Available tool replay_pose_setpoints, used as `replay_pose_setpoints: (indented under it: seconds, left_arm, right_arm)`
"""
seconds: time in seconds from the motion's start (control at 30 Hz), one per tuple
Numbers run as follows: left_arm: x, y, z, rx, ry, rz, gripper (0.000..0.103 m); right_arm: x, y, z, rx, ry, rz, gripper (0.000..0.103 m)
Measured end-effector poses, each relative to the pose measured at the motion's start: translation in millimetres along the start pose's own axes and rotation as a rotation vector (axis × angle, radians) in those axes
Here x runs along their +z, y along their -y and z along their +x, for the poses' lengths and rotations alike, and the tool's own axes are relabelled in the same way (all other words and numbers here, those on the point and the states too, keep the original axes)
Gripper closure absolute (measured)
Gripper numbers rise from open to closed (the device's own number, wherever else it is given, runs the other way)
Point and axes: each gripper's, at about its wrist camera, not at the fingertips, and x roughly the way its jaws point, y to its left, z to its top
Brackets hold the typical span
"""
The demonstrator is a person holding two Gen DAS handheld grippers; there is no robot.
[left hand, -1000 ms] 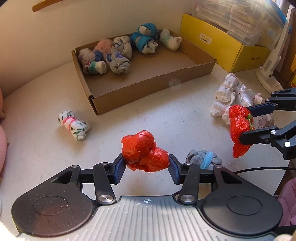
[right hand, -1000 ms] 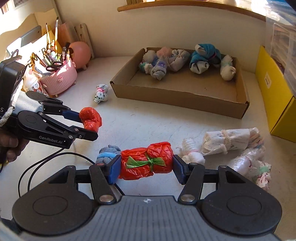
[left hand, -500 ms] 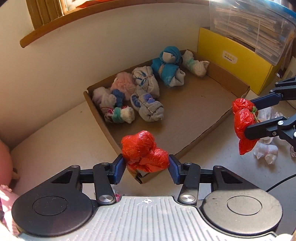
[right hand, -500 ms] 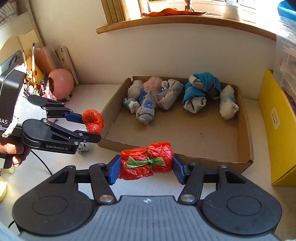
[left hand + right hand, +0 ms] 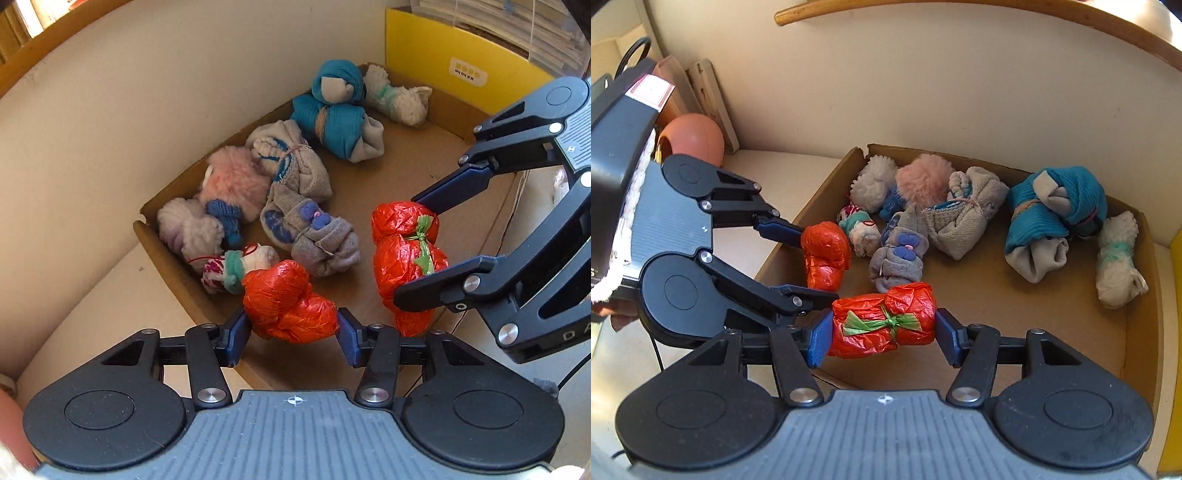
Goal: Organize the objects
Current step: 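Carry both red plastic bundles into the tray, then open both grippers to release the red bundles in the tray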
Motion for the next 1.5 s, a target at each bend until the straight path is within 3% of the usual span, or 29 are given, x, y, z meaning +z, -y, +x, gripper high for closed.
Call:
replay_pose_setpoints:
  seconds: [0.43, 0.77, 0.87, 1.0, 1.2, 1.5]
  left_arm:
    - [-4, 7, 14, 0.051, -0.018, 0.225, 0.040]
    - [-18, 5, -7, 0.045, 0.041, 0.213, 0.036]
    - [-22, 7, -14, 0.066, 0.046, 0.234, 0.036]
    - [-31, 7, -33, 0.104, 0.076, 0.245, 0.029]
    - [-58, -4, -59, 0.119, 0.088, 0.135, 0.024]
    - [-96, -29, -73, 0.084, 0.078, -0.142, 0.021]
  right_arm:
    - [-9, -13, 19, 0.009, -0.075, -0.151, 0.049]
    - [-31, -24, 6, 0.017, -0.086, -0.157, 0.049]
    - [-35, -29, 4, 0.023, -0.090, -0.169, 0.049]
    - [-42, -38, 3, 0.036, -0.099, -0.196, 0.049]
    - [-55, -65, 5, 0.063, -0.113, -0.247, 0.049]
    - [-74, -88, 0, 0.052, -0.123, -0.268, 0.045]
